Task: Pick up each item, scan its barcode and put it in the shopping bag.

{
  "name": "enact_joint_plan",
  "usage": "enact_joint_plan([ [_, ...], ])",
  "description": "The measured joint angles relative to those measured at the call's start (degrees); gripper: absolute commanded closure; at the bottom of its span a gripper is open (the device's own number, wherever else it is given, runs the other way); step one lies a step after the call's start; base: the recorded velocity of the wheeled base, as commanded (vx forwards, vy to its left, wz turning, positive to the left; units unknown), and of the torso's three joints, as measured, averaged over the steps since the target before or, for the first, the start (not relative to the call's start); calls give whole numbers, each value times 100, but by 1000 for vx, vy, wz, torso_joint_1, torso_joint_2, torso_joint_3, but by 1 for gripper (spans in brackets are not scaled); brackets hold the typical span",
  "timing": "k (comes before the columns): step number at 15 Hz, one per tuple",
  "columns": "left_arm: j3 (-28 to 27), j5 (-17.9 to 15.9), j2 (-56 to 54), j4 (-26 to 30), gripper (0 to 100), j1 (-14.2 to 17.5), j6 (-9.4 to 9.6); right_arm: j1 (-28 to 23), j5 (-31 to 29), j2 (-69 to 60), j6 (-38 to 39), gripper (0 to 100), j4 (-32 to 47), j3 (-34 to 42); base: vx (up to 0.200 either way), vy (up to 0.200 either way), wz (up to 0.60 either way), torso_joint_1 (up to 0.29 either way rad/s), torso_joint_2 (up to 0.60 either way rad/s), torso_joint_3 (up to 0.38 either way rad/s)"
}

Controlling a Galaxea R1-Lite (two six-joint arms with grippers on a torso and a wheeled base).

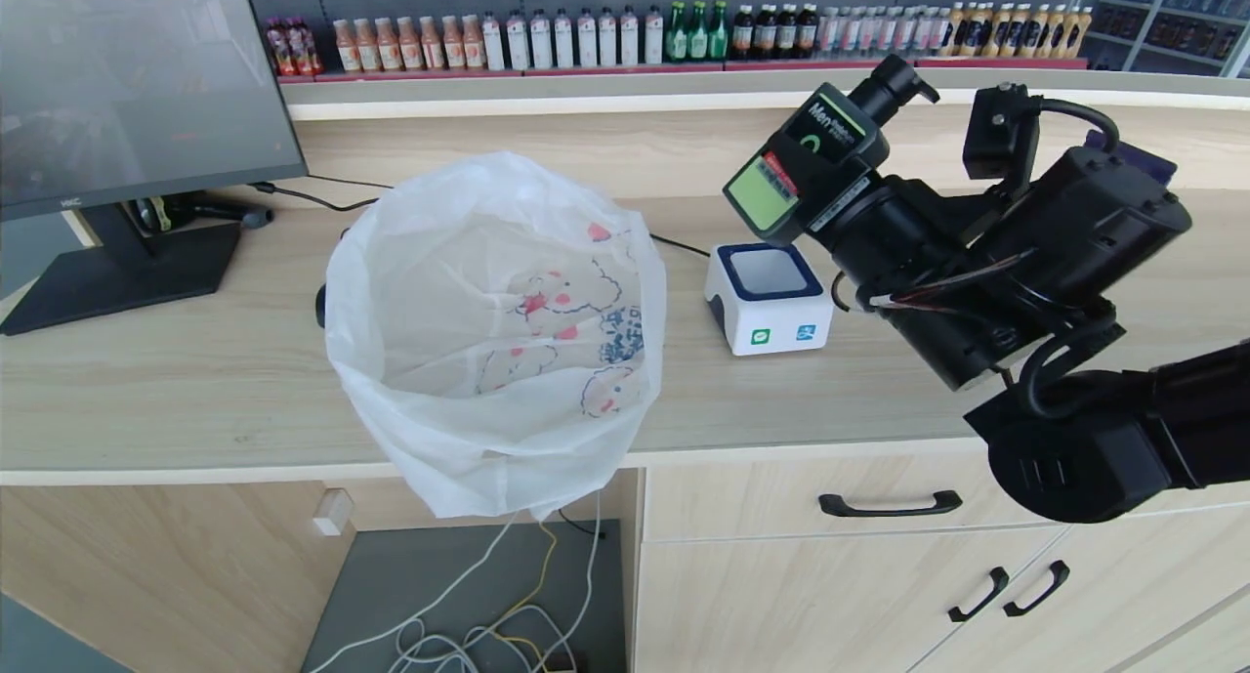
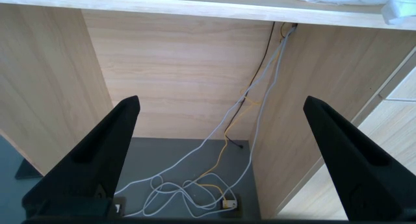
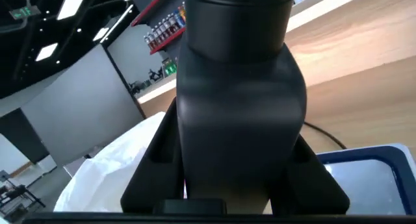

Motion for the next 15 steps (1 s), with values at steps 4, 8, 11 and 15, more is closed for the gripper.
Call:
enact_joint_plan([
  [4, 0, 0, 0, 0, 0, 5, 0, -9, -505, 245, 991, 100, 310, -226, 0, 0, 0, 0, 0, 0],
  [8, 0, 0, 0, 0, 0, 0, 0, -61, -571, 529, 1285, 100, 373, -383, 0, 0, 0, 0, 0, 0],
  [11, 0, 0, 0, 0, 0, 0, 0, -177, -602, 763, 1378, 100, 375, -585, 0, 0, 0, 0, 0, 0],
  [15, 0, -2, 0, 0, 0, 0, 2, -369, -602, 1031, 1429, 100, 364, -767, 0, 0, 0, 0, 0, 0],
])
